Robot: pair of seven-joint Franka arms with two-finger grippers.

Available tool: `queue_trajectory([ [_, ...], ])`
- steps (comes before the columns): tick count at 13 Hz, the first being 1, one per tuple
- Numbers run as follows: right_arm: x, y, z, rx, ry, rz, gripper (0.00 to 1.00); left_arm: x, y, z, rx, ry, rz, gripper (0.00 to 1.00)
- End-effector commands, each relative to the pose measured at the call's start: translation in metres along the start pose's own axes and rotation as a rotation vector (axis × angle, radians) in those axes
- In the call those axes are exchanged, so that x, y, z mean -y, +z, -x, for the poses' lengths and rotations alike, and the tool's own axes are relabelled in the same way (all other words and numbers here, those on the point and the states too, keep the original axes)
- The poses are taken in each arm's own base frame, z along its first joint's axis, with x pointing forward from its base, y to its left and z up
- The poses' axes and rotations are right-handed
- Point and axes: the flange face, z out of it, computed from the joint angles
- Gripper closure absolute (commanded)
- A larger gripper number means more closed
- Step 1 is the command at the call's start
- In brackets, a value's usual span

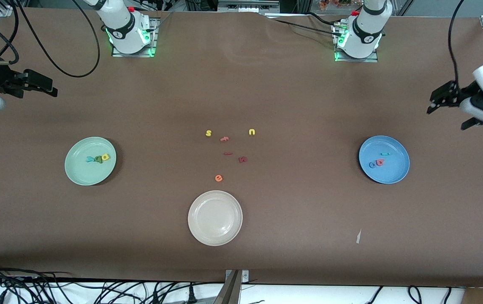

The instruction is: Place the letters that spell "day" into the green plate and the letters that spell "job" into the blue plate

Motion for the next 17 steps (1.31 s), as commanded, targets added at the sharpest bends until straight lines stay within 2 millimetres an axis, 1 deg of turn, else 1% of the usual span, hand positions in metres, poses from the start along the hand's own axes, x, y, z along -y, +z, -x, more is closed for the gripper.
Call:
queue_trajectory([
  [1,0.005,0.001,0.003,-0.025,-0.009,0.039,0.00,-0.036,-0.039,-0.015,0.054,-0.076,-0.064,0.00],
  [3,0.001,0.003,-0.001,-0.022,-0.001,0.050,0.00,-0.058,-0.045,-0.021,0.059,-0.137,-0.066,0.00],
  [4,0.000,0.006,-0.001,-0.011,0.001,0.053,0.00,-0.060,-0.043,-0.020,0.076,-0.160,-0.058,0.00],
  [6,0.002,0.008,-0.003,-0.007,-0.002,0.056,0.00,-0.052,-0.044,-0.015,0.085,-0.183,-0.041,0.00],
  [7,0.003,0.009,-0.003,-0.003,-0.003,0.058,0.00,-0.055,-0.043,-0.017,0.086,-0.184,-0.041,0.00],
  [8,0.004,0.008,-0.002,-0.004,-0.002,0.056,0.00,-0.057,-0.043,-0.018,0.085,-0.222,-0.042,0.00],
  [10,0.004,0.008,-0.003,-0.005,-0.003,0.058,0.00,-0.063,-0.044,-0.019,0.075,-0.333,-0.020,0.00],
  [11,0.004,0.007,-0.003,-0.010,-0.003,0.058,0.00,-0.061,-0.043,-0.020,0.072,-0.379,0.003,0.00],
  [14,0.005,0.008,-0.004,-0.016,-0.005,0.060,0.00,-0.066,-0.041,-0.024,0.070,-0.383,0.000,0.00],
  [17,0.005,0.007,-0.005,-0.019,-0.005,0.060,0.00,-0.062,-0.041,-0.022,0.070,-0.388,-0.002,0.00],
])
